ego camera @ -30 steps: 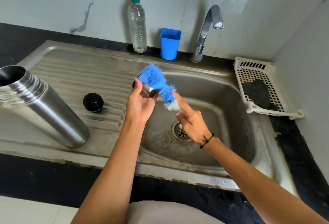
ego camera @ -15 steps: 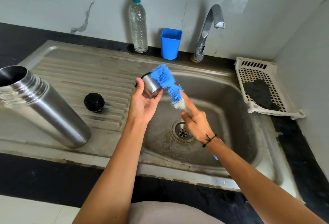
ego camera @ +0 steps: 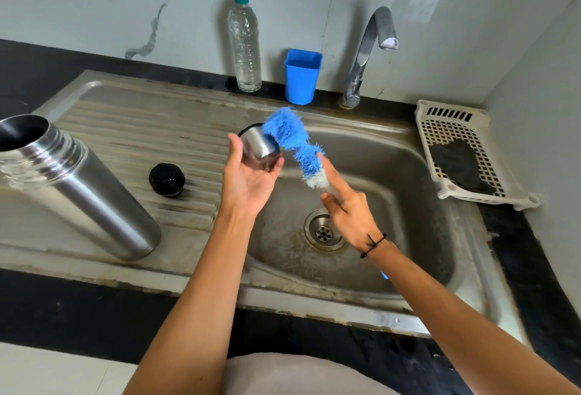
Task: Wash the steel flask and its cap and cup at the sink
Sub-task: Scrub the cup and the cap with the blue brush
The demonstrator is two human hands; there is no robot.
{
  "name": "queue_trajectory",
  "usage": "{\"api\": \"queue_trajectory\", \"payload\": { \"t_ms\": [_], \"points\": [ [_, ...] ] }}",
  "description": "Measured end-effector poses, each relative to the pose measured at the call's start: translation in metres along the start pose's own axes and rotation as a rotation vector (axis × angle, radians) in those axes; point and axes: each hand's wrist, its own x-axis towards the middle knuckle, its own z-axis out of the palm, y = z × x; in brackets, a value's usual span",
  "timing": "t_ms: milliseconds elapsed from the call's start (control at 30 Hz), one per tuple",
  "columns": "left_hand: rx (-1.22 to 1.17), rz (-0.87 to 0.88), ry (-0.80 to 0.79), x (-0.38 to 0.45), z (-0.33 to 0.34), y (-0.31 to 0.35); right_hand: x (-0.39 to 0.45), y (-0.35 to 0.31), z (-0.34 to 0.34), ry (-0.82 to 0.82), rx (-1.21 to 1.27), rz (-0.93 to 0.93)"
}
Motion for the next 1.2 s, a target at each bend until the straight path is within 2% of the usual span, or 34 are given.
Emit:
{"api": "queue_trajectory", "payload": {
  "t_ms": [100,267,367,500,600,733,900,1067,1200],
  "points": [
    [0.048,0.010,0.026,0.001,0.001,-0.004,-0.004,-0.002,0.005,-0.046,-0.020,-0.084],
    [-0.105,-0.059,0.019,-0.001,-0.002,-0.003,-0.003,0.007,0.008,0.005,-0.030,0.034],
    [-0.146,-0.042,0.030,0.001,-0.002,-0.002,-0.004,-0.001,0.005,0.002,0.012,-0.005],
    [-0.022,-0.061,0.012,0.003,0.000,-0.007,-0.004,-0.002,0.012,-0.014,-0.042,-0.091],
    [0.044,-0.060,-0.003,0.000,0.006,-0.006,-0.001,0.008,0.010,0.024,-0.069,-0.027],
    [0.069,-0.057,0.091,0.002,0.003,-0.005,0.000,0.011,0.002,0.048,-0.047,0.014],
    [0.071,-0.038,0.065,0.004,0.004,-0.011,-0.008,0.006,0.009,-0.001,-0.075,-0.100],
    [-0.091,-0.067,0.096,0.001,0.006,-0.005,-0.004,0.012,0.004,0.048,-0.003,0.053],
    [-0.110,-0.058,0.093,0.000,0.010,-0.006,-0.010,0.004,0.002,0.048,0.015,-0.049]
  ]
}}
